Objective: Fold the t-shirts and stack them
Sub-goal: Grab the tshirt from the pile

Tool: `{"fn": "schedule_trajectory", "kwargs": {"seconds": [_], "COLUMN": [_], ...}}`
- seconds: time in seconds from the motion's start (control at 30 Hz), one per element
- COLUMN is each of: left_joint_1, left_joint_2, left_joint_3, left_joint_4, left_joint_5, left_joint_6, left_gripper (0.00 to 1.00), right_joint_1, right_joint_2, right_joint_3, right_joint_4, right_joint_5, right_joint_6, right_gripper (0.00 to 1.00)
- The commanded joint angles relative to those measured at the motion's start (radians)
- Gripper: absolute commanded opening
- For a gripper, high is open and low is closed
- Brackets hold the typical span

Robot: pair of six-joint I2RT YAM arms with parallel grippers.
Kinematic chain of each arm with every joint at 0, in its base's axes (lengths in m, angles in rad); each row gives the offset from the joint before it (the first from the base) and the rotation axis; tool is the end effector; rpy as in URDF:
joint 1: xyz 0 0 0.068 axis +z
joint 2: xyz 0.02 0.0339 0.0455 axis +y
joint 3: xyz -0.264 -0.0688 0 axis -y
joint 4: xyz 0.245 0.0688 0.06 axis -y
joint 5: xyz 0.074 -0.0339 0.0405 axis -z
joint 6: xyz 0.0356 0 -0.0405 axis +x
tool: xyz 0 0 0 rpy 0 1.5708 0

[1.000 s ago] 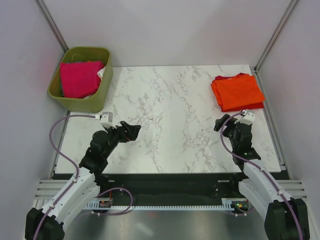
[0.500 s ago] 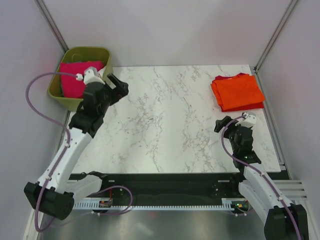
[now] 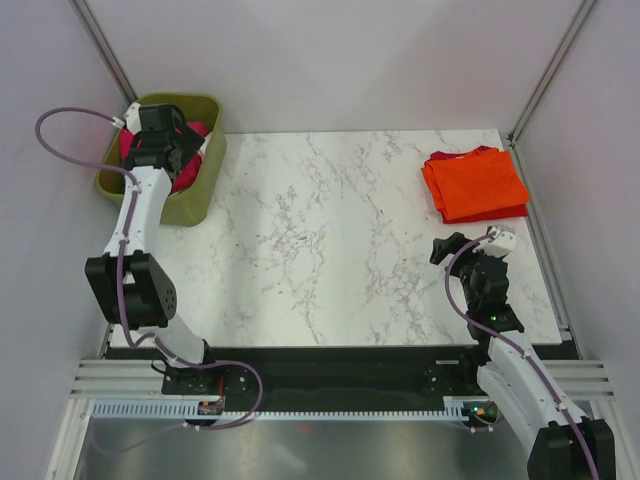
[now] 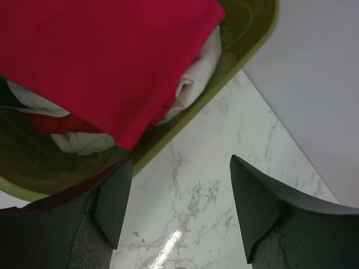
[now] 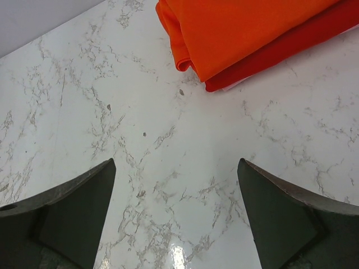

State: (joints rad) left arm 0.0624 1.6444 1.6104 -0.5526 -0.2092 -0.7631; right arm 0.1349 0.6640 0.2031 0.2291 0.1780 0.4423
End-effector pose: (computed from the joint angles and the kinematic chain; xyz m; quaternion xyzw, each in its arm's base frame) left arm 0.3757 0.0309 0.3682 -0.3968 0.7831 -0.0749 0.4729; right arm 0.1637 0.0159 0.1959 0.1741 0.7634 0.1091 0.6124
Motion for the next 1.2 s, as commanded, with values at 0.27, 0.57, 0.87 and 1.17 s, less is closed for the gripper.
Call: {"fn": "schedule_trajectory", "kwargs": {"seconds": [0.27, 0.57, 0.87, 1.17], "left_joint_1": [0.025, 0.039, 0.042, 0.007], "left_joint_2": [0.219, 0.353, 0.139, -0.250], "left_joint_3": [0.186, 0.241, 0.212, 0.215], "left_joint_4": [-0.029, -0.032, -0.040, 0.069], "left_joint_5": [-0.124, -0.187, -0.259, -0.024], "left_joint_6": [0.016, 0.091, 0.082, 0.015], "left_gripper": [0.73, 0.35, 0.02, 0.02], "right_joint_1": [0.002, 0.002, 0.002, 0.002], "right_joint_2": [-0.027, -0.023, -0.014, -0.009], "right_joint_3": [-0.013, -0.013, -0.013, -0.013], "right_joint_4": [0.015, 0.016, 0.024, 0.029], "right_joint_5": [0.021, 0.021, 0.020, 0.014], "right_joint_6": [0.015, 0.019, 0.021, 0.018], "right_gripper": [0.98, 0.98, 0.98, 0.98]}}
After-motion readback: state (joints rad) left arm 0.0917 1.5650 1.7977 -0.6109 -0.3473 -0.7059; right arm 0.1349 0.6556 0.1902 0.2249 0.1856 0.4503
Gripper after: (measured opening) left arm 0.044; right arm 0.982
